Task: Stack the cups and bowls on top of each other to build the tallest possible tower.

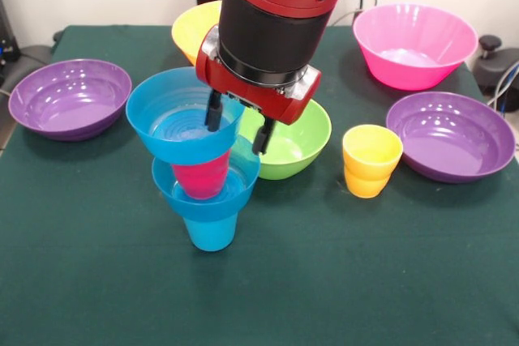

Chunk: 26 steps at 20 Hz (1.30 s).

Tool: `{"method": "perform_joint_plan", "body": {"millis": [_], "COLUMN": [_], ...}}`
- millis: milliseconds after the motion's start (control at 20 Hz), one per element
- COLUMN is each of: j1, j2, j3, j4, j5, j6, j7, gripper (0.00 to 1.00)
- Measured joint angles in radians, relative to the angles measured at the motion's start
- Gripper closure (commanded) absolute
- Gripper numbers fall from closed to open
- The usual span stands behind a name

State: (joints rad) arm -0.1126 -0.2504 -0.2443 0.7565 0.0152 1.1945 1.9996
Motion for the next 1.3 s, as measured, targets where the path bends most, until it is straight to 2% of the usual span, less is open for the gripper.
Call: {"method": "perform_joint_plan", "body": {"millis": [1050,1300], "j1": [0.001,0.001], "j2": [0.0,0.002], "j3": [0.0,0.0], "j4": [-0.001,-0.039], "j5": [0.0,0.0], "j6": [0.001,0.064], "j7": [0.0,0.0], "gripper": [0.0,0.0]}}
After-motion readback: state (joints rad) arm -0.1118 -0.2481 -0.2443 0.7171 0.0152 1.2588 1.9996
